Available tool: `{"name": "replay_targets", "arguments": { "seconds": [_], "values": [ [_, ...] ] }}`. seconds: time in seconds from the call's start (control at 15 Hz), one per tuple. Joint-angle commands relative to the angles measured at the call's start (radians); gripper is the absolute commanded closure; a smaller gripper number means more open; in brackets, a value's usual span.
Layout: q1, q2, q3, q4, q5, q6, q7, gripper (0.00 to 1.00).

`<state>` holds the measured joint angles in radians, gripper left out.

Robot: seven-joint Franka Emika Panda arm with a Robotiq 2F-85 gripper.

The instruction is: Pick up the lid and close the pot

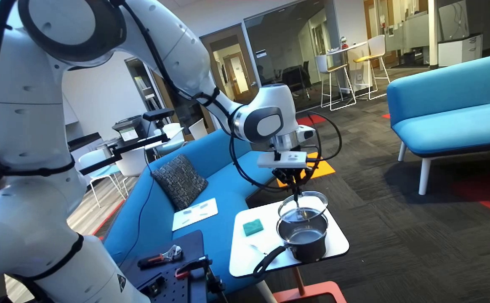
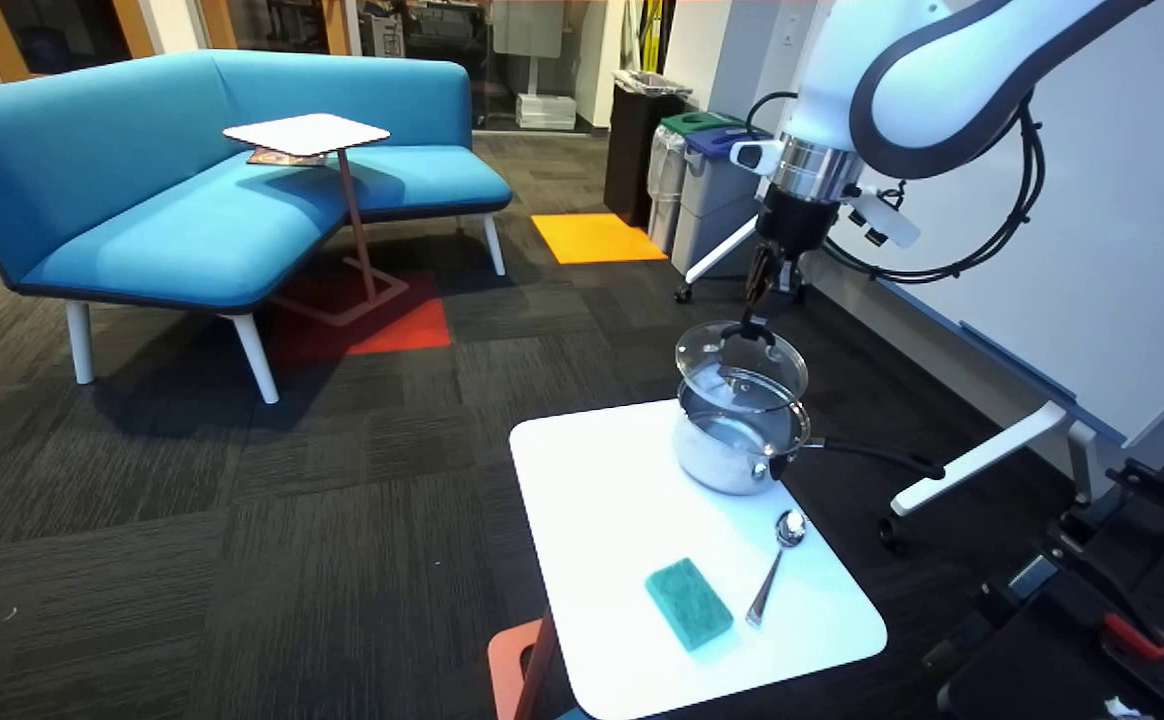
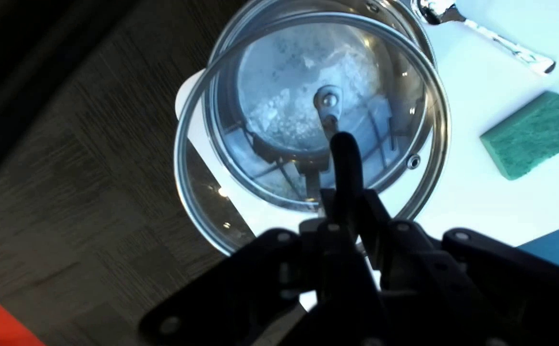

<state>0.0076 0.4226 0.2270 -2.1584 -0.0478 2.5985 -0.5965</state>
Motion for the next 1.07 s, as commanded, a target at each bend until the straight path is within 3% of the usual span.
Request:
{"name": "replay_targets", "arguments": {
  "seconds": [0.0,0.47,1.0],
  "values": [
    [-0.021,-0.026,-0.002,-0.054,0.033,0.037,0.036,0.96],
    [-0.133,0.001,0.113,-0.146,0.193,0.188,-0.091,0.96],
    [-0.17,0.025,0.139,-0.182,0.186,0.315,-0.067,0.96]
  ]
}}
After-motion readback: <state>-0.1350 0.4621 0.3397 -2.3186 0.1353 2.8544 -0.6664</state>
